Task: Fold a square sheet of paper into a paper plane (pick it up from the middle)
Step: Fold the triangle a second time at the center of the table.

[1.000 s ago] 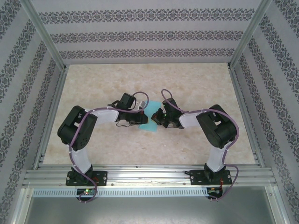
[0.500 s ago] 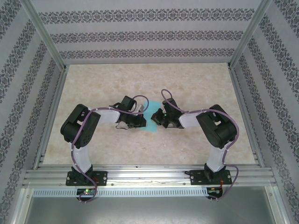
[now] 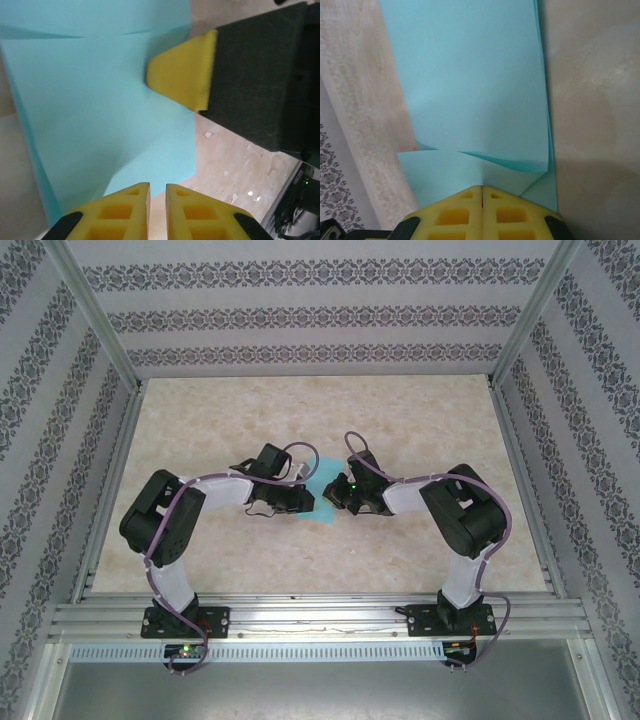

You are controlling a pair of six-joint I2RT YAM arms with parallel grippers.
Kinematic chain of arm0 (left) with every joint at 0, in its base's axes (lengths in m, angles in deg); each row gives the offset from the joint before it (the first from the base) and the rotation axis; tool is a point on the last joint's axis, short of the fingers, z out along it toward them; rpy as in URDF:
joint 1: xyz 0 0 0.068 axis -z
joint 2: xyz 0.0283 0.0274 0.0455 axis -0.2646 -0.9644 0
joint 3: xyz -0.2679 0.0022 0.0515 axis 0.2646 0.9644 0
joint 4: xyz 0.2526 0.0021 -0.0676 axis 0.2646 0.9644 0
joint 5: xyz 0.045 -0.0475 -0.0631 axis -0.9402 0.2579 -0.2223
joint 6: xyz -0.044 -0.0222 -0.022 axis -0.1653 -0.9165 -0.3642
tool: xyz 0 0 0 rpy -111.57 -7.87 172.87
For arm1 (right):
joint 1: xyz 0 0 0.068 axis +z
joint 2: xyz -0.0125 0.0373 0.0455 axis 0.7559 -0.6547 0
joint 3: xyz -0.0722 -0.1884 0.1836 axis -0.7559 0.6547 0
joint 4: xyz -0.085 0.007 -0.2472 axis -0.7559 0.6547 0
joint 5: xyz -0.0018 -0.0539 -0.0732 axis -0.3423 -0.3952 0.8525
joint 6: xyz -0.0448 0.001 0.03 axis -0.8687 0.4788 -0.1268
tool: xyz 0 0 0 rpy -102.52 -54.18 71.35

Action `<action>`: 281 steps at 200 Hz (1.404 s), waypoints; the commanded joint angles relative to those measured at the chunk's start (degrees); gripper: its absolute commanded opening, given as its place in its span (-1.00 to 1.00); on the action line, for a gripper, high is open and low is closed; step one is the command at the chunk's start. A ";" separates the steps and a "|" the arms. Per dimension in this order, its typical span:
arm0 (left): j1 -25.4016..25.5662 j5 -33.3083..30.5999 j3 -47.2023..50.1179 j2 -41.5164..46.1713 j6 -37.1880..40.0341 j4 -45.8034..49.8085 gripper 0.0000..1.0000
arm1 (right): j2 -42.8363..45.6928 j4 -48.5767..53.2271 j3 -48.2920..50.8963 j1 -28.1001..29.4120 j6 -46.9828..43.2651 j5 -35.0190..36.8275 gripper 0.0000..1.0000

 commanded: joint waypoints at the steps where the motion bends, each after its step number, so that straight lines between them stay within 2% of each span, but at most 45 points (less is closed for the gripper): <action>1: 1.19 -0.08 -2.62 -0.35 4.73 7.04 -0.66 | -1.25 2.32 0.95 -0.31 -0.29 1.16 -1.00; 46: 1.71 -4.38 -4.39 -1.71 7.33 9.96 -0.66 | -1.09 2.42 0.91 -0.36 -0.44 1.08 -1.00; 81: 1.72 -5.17 -5.03 -3.29 9.16 11.64 -0.66 | -1.08 2.42 0.86 -0.38 -0.47 1.07 -1.00; 174: 1.48 -13.10 -2.79 -0.62 10.82 11.79 -0.67 | -1.25 2.16 1.52 -0.46 -0.49 1.16 -1.00; 206: 0.77 -11.61 -2.48 -0.49 11.09 11.92 -0.66 | -1.33 2.24 1.67 -0.62 -0.57 1.16 -1.00; 232: -0.45 -7.63 -1.33 -0.68 9.54 10.17 -0.66 | -1.60 2.43 1.76 -0.81 -0.71 1.25 -1.00; 256: -3.00 0.03 1.44 -0.41 4.65 5.02 -0.66 | -1.78 2.25 1.74 -0.81 -0.66 1.07 -1.00; 281: -3.95 10.01 4.87 0.34 -5.47 -7.30 -0.66 | -1.30 2.42 1.68 -0.81 -0.75 1.16 -1.00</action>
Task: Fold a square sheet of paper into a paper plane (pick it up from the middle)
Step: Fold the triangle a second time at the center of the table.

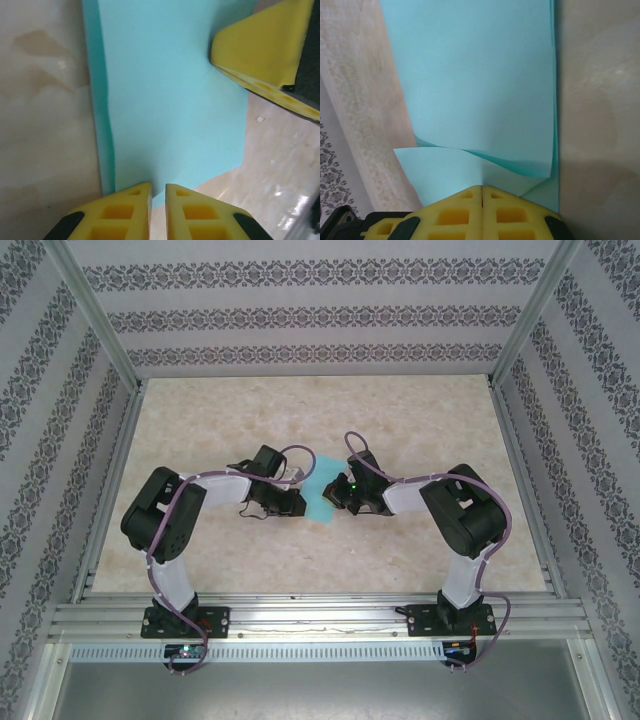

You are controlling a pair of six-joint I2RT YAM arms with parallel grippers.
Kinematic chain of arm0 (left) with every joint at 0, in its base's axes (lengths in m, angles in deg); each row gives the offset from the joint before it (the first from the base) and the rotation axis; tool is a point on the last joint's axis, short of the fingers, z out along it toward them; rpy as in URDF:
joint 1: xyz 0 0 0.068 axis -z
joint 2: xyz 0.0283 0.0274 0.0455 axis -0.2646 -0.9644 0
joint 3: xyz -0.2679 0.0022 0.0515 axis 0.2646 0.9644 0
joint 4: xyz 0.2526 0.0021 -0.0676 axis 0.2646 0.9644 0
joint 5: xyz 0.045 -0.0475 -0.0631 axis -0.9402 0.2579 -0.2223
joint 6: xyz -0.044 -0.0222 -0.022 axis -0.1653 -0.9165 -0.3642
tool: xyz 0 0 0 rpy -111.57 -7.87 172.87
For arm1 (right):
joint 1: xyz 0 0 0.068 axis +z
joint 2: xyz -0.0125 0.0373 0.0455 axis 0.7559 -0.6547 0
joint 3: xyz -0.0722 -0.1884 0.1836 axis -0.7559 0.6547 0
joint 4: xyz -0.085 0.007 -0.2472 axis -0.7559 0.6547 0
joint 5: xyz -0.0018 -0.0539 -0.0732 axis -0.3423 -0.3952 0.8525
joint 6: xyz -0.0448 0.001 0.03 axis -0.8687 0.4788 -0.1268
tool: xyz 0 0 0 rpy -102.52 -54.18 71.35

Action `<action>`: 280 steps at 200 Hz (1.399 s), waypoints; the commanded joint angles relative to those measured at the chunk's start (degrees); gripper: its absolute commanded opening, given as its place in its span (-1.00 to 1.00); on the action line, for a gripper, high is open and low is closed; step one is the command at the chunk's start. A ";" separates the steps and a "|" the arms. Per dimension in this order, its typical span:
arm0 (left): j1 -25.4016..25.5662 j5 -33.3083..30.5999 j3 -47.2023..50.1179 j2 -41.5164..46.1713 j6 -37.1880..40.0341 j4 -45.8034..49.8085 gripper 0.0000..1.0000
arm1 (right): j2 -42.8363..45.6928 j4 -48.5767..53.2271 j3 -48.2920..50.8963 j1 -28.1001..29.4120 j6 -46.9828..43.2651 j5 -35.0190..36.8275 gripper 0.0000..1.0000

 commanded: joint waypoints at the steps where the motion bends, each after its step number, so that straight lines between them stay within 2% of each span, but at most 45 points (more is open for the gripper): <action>1: -1.15 10.88 3.36 1.63 -10.38 -10.78 -0.66 | -1.30 2.47 1.60 -0.79 -0.73 1.18 -1.00; 20: -1.19 11.80 4.86 1.50 -18.03 -19.89 -0.69 | -1.14 2.60 1.35 -0.79 -0.69 1.10 -1.00; 63: -1.04 7.68 3.78 0.07 -21.19 -22.08 -0.73 | -1.22 2.76 1.06 -0.73 -0.73 0.83 -1.00; 99: -1.04 4.93 0.96 -0.87 -17.58 -15.65 -0.72 | -1.23 2.66 0.98 -0.62 -0.63 0.93 -1.00; 118: -1.04 5.26 1.94 -1.82 -17.39 -15.52 -0.72 | -1.23 2.64 0.89 -0.60 -0.55 0.92 -1.00; 151: -1.04 1.84 4.31 -2.91 -14.43 -11.79 -0.72 | -1.41 2.81 0.80 -0.62 -0.73 0.83 -1.00; 221: -1.40 -1.02 8.69 1.44 -12.38 -7.19 -0.69 | -1.41 3.17 1.51 -1.06 -1.13 1.27 -1.00; 248: -1.38 -0.05 9.67 2.73 -12.63 -6.45 -0.69 | -1.32 3.75 1.07 -1.78 -2.39 0.28 -1.00; 280: -1.10 1.03 13.76 3.69 -16.42 -11.27 -0.70 | -0.94 6.13 -0.48 -2.77 -6.23 -2.41 -1.00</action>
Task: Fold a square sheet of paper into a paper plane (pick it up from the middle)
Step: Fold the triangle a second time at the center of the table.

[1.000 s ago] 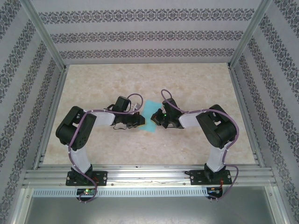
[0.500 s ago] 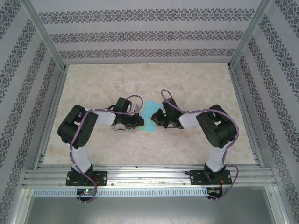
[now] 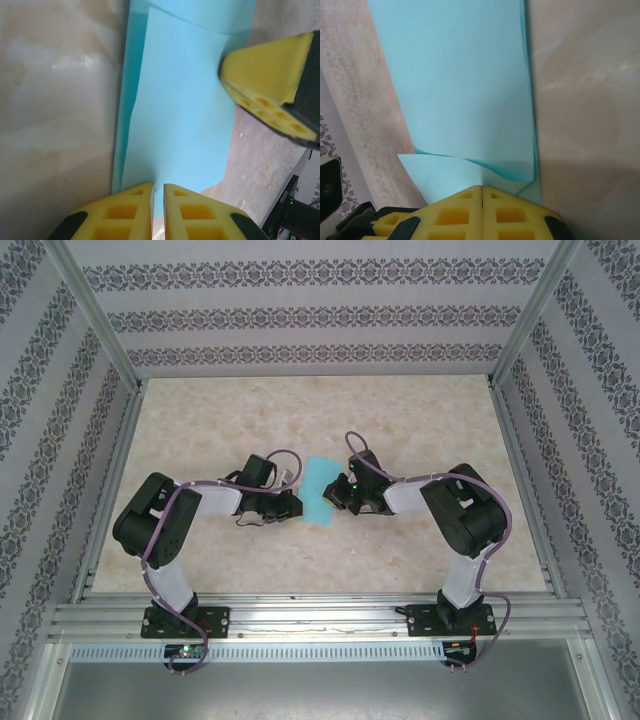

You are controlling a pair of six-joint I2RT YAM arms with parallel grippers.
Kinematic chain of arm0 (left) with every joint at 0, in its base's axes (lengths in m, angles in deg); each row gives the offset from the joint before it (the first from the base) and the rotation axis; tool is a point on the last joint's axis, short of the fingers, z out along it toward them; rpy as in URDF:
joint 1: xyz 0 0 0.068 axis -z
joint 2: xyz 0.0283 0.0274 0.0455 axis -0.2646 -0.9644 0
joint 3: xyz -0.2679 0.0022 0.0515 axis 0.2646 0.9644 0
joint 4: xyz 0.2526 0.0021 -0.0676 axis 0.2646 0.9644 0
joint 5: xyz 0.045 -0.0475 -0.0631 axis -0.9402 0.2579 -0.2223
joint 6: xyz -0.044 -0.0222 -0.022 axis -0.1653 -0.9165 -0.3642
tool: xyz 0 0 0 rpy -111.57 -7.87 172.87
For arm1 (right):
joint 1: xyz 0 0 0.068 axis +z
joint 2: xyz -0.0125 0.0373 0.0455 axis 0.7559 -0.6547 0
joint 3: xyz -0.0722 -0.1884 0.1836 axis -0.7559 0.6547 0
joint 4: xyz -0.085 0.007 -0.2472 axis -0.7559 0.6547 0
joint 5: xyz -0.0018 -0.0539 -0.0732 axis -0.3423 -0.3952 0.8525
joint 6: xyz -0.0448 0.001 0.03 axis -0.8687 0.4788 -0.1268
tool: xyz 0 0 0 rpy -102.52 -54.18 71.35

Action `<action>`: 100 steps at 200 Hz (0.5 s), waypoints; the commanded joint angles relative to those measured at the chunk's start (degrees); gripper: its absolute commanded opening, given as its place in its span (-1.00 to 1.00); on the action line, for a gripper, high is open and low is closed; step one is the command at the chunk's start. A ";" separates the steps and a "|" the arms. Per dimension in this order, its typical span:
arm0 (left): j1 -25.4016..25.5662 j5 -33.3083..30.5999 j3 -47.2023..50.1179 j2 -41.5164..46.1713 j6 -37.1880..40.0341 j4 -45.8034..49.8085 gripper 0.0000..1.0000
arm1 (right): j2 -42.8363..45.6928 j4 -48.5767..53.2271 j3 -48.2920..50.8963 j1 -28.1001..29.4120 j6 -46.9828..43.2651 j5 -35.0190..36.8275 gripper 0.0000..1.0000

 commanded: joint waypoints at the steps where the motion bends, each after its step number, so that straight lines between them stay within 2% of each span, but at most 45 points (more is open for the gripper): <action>1: -0.02 -0.62 4.14 0.29 -2.20 2.77 -0.70 | -0.84 5.62 -0.61 -1.76 -4.35 -0.12 -1.00; 39: 0.85 -0.82 7.39 2.68 -5.73 -1.72 -0.71 | 0.30 9.58 -2.87 -1.83 -8.79 -1.20 -1.00; 58: 0.87 -0.81 5.15 2.79 -4.70 0.62 -0.72 | 0.85 11.69 -5.54 -0.82 -10.89 -2.70 -1.00; 100: 0.87 0.11 2.29 11.00 -5.70 -1.88 -0.71 | 0.88 14.33 -7.35 0.59 -11.34 -0.43 -1.00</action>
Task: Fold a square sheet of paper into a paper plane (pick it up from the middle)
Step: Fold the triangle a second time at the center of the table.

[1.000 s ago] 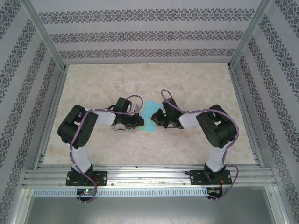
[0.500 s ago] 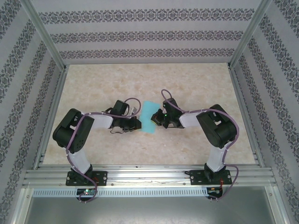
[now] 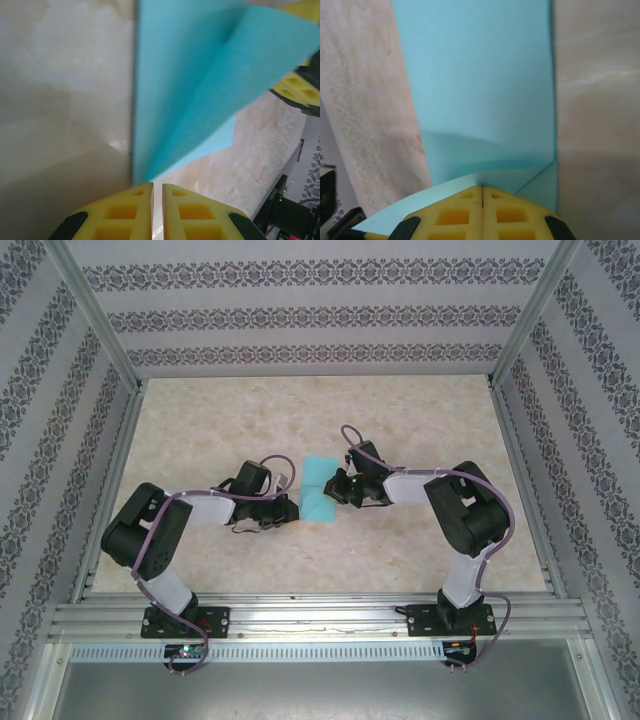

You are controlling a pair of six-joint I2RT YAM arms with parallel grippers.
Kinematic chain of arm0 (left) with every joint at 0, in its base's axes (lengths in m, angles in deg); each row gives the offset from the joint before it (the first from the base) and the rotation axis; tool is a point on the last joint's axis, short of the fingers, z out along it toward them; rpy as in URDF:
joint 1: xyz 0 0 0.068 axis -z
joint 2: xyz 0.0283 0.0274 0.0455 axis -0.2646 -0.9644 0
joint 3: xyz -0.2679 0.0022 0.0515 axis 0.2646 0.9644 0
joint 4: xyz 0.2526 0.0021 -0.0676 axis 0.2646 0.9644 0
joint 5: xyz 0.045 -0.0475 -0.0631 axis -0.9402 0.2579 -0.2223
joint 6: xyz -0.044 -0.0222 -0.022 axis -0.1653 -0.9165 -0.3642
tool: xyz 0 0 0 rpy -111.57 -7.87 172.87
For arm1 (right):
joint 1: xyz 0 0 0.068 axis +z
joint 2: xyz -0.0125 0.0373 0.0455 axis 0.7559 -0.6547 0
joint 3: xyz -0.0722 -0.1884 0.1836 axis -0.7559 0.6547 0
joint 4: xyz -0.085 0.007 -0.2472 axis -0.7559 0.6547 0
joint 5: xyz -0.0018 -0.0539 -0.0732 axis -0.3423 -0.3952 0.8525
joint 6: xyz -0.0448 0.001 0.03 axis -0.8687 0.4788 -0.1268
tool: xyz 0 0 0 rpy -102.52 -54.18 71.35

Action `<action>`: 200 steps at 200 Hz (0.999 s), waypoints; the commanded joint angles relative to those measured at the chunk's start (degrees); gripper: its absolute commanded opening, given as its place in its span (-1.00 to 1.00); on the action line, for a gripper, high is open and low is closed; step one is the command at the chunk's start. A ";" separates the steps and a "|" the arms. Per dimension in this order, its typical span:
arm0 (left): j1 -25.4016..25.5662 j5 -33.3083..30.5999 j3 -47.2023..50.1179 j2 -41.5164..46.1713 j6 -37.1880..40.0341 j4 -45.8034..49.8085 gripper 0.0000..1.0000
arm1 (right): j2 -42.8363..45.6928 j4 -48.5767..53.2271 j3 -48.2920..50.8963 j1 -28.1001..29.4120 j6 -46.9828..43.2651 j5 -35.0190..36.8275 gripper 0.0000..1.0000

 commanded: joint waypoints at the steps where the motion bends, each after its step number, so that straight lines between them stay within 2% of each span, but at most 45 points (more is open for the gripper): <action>1: 0.44 0.31 -2.66 4.69 -1.11 0.88 -0.72 | 0.78 3.54 -0.91 0.83 -1.90 1.03 -1.00; 66: 1.21 2.56 -11.40 -1.52 0.80 2.59 -0.74 | 0.25 1.25 -0.49 0.55 -0.12 0.16 -1.00; 106: 1.77 2.53 -12.95 -4.55 1.85 2.68 -0.74 | -0.55 -0.89 -1.65 1.85 1.56 -1.30 -1.00; 142: 1.78 -3.32 -13.39 -6.97 5.23 7.18 -0.74 | -1.24 -0.86 -2.20 2.14 1.75 -0.71 -1.00; 200: 1.80 -6.35 -13.08 -10.59 6.86 7.37 -0.74 | -1.54 -0.61 -3.19 3.03 1.85 -1.45 -1.00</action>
